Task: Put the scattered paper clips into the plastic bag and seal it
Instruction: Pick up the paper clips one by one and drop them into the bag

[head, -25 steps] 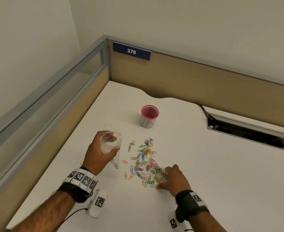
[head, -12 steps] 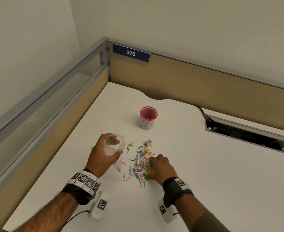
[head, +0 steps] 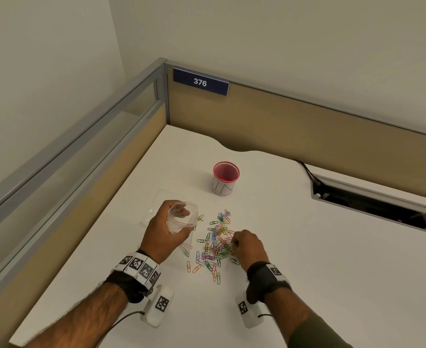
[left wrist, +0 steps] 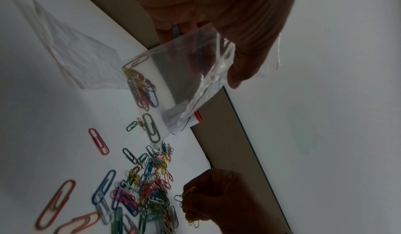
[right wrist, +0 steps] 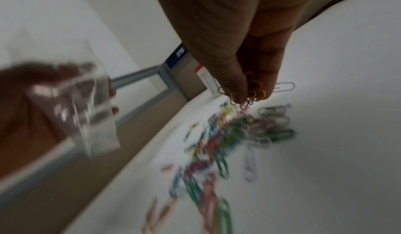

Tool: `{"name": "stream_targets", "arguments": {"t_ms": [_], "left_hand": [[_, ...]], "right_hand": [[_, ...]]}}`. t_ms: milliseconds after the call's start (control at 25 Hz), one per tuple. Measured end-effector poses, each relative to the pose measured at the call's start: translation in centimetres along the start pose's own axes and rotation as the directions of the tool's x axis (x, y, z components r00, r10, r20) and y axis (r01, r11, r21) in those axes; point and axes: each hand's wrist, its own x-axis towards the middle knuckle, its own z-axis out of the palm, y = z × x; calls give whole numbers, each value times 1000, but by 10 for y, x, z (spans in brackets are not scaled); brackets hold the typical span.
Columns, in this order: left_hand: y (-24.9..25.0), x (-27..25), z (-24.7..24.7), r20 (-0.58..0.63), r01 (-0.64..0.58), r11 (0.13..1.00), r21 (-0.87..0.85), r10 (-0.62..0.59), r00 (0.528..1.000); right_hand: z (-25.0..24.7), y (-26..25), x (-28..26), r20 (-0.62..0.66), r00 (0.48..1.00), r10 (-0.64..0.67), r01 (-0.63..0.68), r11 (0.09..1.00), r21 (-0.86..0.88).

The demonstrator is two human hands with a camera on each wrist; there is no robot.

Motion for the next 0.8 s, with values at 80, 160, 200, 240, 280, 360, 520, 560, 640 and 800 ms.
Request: {"name": "stream_targets", "arguments": {"t_ms": [80, 160, 200, 240, 280, 360, 520, 560, 640, 800], "left_hand": [[0, 2, 2, 5, 8, 1000, 8, -8, 1000], [-1, 4, 5, 12, 9, 1000, 4, -9, 1000], [-1, 5, 7, 17, 8, 1000, 4, -8, 1000], [-2, 5, 8, 24, 7, 1000, 7, -7, 1000], [-2, 6, 10, 35, 6, 1000, 10, -7, 999], [-2, 7, 14, 59, 0, 1000, 13, -1, 998], [1, 9, 21, 97, -42, 999, 30, 39, 995], [4, 9, 22, 102, -52, 998, 34, 48, 994], [10, 9, 24, 107, -71, 997, 34, 67, 992], [11, 10, 26, 109, -92, 995, 46, 87, 990]], "right_hand": [[-13, 4, -1, -42, 998, 47, -42, 991, 127], [-31, 2, -6, -71, 993, 89, -62, 947, 314], [-42, -2, -10, -82, 991, 104, -62, 911, 408], [-55, -8, -14, -99, 989, 107, -46, 874, 484], [-69, -17, -18, -125, 988, 89, -9, 844, 536], [-98, -43, -26, -174, 985, 7, 97, 806, 584], [-130, -96, -33, -210, 955, -209, 291, 787, 543], [-131, -106, -33, -205, 944, -258, 327, 811, 484], [-124, -119, -29, -161, 929, -333, 369, 863, 345], [-107, -130, -23, -59, 931, -360, 365, 921, 133]]}}
